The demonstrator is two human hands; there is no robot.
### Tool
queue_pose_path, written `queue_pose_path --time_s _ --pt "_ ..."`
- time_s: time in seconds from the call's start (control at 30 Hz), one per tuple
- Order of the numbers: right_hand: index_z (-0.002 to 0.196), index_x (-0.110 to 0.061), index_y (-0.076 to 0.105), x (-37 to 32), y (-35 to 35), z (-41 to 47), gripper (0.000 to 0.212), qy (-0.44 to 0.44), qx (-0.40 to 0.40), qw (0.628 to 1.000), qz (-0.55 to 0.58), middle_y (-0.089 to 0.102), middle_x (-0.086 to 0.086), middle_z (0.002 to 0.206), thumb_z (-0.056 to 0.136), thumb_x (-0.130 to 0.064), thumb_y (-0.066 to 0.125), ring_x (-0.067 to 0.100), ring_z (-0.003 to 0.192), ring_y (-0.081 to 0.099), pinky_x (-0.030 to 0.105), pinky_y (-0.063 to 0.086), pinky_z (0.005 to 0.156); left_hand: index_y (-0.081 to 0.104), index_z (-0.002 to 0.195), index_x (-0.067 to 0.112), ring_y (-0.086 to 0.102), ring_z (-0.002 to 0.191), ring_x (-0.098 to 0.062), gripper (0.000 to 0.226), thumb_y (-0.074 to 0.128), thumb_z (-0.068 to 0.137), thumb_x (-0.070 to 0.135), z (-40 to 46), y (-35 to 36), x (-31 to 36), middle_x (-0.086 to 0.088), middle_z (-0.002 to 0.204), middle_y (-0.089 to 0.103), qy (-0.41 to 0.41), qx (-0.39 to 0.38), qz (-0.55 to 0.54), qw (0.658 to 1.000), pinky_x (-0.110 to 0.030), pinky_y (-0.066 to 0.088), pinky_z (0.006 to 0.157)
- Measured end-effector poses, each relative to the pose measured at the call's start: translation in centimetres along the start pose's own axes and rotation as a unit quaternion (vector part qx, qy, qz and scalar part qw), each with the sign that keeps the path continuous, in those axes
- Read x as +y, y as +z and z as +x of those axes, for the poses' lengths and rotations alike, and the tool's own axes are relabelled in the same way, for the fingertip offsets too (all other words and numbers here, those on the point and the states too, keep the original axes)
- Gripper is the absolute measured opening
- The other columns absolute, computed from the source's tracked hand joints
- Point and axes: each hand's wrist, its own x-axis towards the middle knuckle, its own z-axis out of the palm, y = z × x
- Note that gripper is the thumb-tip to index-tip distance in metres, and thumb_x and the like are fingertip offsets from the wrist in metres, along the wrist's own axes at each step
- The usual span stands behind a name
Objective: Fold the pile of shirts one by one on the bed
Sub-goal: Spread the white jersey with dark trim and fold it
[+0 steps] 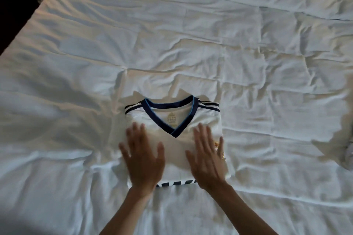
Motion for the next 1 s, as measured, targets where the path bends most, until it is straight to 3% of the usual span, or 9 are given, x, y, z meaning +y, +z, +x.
queue_pose_path --time_s 0.1,0.2,0.33,0.4,0.5,0.57,0.73,0.87,1.0 --pt "0.158 -0.019 0.015 1.1 3.2 1.1 0.071 -0.064 -0.089 0.991 -0.070 0.003 -0.002 0.166 0.098 -0.050 0.034 0.019 0.153 0.002 0.062 0.008 0.113 0.026 0.157 0.015 0.010 0.153 -0.025 0.069 0.031 0.098 0.051 0.5 3.7 -0.7 -0.008 0.166 0.014 0.098 -0.053 0.067 0.991 -0.058 0.011 0.120" --pt "0.159 -0.020 0.006 2.3 4.3 2.0 0.070 -0.065 -0.144 0.983 -0.099 -0.004 -0.003 0.166 0.100 -0.053 0.027 0.018 0.153 -0.006 0.062 0.004 0.114 0.022 0.157 0.015 0.007 0.154 -0.024 0.070 0.028 0.100 0.054 0.7 5.2 -2.3 -0.006 0.166 0.012 0.115 -0.067 0.106 0.985 -0.058 0.012 0.120" --pt "0.159 -0.020 0.002 2.0 2.2 1.6 0.066 -0.073 -0.099 0.990 -0.066 -0.008 -0.003 0.166 0.103 -0.049 0.022 0.018 0.153 -0.009 0.059 0.003 0.117 0.032 0.154 0.014 0.017 0.152 -0.026 0.067 0.040 0.097 0.049 0.7 4.1 -1.6 -0.010 0.163 0.022 0.109 -0.024 0.073 0.991 -0.059 0.013 0.120" --pt "0.159 -0.017 0.007 2.5 0.9 1.5 0.070 0.008 -0.012 1.000 -0.007 -0.001 0.002 0.167 0.101 -0.050 0.028 0.019 0.153 -0.002 0.049 0.002 0.122 0.043 0.148 0.010 0.033 0.146 -0.030 0.060 0.045 0.097 0.041 1.2 3.0 -2.4 -0.015 0.157 0.035 0.061 0.048 0.024 0.997 -0.054 0.023 0.115" --pt "0.157 -0.012 0.013 3.2 -0.3 1.8 0.087 0.208 0.082 0.966 0.133 0.025 0.012 0.160 0.090 -0.065 0.033 0.031 0.145 0.026 0.046 0.028 0.115 0.054 0.127 0.004 0.053 0.119 -0.038 0.041 0.044 0.099 0.033 2.1 0.9 -3.4 -0.019 0.131 0.056 -0.086 0.122 -0.097 0.984 -0.048 0.043 0.096" --pt "0.153 -0.011 0.022 3.3 -0.5 2.5 0.096 0.254 0.069 0.950 0.168 0.044 0.012 0.145 0.082 -0.074 0.034 0.033 0.129 0.042 0.045 0.039 0.103 0.056 0.116 0.004 0.054 0.109 -0.039 0.036 0.043 0.101 0.034 3.1 0.4 -3.3 -0.018 0.115 0.060 -0.152 0.076 -0.130 0.977 -0.047 0.044 0.090" --pt "0.126 -0.013 0.055 4.4 -1.6 4.7 0.090 0.331 0.035 0.913 0.235 0.064 0.008 0.116 0.068 -0.079 0.041 0.028 0.109 0.056 0.038 0.043 0.091 0.059 0.113 -0.003 0.056 0.107 -0.043 0.053 0.046 0.099 0.046 4.6 0.1 -2.2 -0.024 0.112 0.063 -0.217 -0.006 -0.132 0.967 -0.045 0.041 0.090" --pt "0.109 -0.015 0.056 4.4 -1.7 5.1 0.059 0.343 -0.048 0.888 0.302 0.065 0.006 0.099 0.081 -0.066 0.062 0.029 0.095 0.058 0.035 0.043 0.079 0.060 0.114 0.004 0.058 0.105 -0.043 0.056 0.049 0.094 0.056 4.8 0.5 -2.4 -0.020 0.108 0.066 -0.223 -0.076 -0.159 0.959 -0.044 0.042 0.088" --pt "0.095 -0.015 0.062 4.2 -1.1 4.9 0.064 0.357 -0.037 0.862 0.357 0.069 0.005 0.092 0.066 -0.072 0.063 0.028 0.090 0.064 0.043 0.053 0.082 0.067 0.111 0.014 0.063 0.098 -0.030 0.042 0.061 0.091 0.051 4.7 0.6 -3.4 -0.004 0.099 0.070 -0.212 -0.076 -0.286 0.931 -0.034 0.046 0.084"
